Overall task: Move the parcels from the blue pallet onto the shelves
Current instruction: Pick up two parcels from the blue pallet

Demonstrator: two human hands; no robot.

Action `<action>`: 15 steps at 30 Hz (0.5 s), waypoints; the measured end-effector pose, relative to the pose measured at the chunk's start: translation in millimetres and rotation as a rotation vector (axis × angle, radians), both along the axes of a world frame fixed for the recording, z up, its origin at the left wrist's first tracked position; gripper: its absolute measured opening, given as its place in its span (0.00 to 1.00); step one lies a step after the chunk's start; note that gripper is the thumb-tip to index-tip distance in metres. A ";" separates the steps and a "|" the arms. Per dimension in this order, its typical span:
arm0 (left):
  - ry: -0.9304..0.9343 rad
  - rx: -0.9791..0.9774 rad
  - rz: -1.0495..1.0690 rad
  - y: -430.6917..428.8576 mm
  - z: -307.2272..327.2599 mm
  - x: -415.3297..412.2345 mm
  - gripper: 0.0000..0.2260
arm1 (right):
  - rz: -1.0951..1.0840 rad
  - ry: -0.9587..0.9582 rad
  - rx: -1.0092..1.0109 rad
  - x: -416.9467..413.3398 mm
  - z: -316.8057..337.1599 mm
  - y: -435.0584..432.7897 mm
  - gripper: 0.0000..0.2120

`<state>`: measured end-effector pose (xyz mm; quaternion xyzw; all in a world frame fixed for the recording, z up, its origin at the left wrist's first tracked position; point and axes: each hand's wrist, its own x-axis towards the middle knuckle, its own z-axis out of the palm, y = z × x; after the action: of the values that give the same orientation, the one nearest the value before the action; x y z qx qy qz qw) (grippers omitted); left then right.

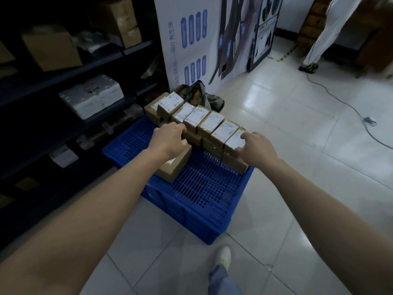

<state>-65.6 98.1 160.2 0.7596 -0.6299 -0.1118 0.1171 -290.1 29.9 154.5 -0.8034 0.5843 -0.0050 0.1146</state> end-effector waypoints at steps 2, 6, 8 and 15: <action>0.011 0.007 -0.004 -36.2 -2.7 -17.4 0.14 | -0.021 -0.022 0.042 -12.1 -9.3 -37.9 0.18; 0.053 0.053 0.007 -95.6 -19.4 -45.8 0.13 | -0.115 -0.093 0.196 -31.0 -32.6 -102.5 0.20; 0.073 0.085 0.017 -118.3 -34.5 -55.2 0.12 | -0.167 -0.129 0.287 -37.8 -47.3 -126.6 0.22; 0.194 0.220 0.050 -188.3 -95.2 -59.7 0.14 | -0.360 -0.360 0.577 -45.0 -104.4 -182.8 0.18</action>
<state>-125.3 -90.2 65.0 0.7689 -0.5806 -0.2499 0.0963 -335.0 -152.9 50.1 -0.6090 0.6638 -0.0014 0.4341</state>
